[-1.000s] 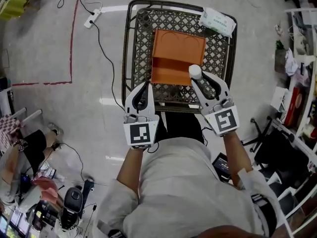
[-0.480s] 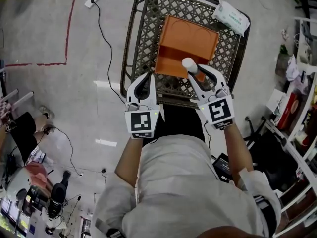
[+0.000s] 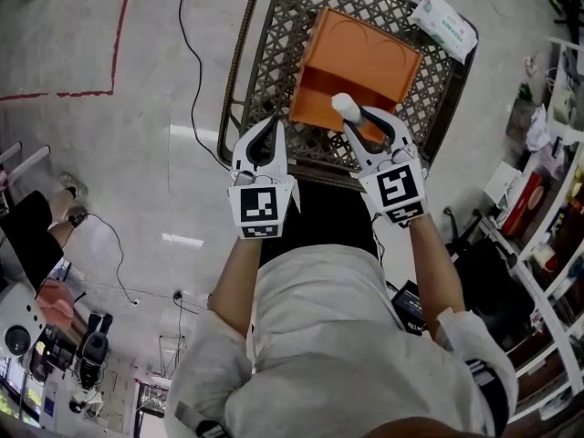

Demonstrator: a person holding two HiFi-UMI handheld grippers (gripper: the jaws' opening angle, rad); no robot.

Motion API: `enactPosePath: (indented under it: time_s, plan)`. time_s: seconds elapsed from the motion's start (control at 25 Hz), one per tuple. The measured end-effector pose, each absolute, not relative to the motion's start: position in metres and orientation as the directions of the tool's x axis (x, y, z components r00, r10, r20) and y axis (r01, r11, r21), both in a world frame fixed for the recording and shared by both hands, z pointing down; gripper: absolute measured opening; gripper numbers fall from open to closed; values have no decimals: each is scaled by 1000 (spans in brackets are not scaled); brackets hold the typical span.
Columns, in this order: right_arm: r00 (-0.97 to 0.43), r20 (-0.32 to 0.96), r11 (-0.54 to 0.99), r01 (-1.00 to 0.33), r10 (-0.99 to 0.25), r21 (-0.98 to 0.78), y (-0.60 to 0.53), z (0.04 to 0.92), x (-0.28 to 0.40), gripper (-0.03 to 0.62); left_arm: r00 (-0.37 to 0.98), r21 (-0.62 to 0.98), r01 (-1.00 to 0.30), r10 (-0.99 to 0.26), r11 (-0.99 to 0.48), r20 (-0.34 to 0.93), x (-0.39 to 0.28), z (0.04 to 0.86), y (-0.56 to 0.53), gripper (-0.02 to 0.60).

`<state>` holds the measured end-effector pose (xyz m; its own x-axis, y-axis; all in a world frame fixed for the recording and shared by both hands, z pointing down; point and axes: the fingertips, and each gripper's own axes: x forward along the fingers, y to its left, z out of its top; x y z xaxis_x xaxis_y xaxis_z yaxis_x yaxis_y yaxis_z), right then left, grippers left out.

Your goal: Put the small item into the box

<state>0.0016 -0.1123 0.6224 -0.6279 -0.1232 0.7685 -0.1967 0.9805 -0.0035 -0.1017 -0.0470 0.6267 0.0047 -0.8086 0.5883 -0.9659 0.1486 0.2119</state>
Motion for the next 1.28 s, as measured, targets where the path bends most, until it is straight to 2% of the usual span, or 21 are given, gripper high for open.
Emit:
enactPosePath:
  time_s: [1.28]
  plan:
    - [-444,896,985,-165,-29,-50,-112,730,1,120,48,281,-942,-756,183,653,-92,699,-37,9]
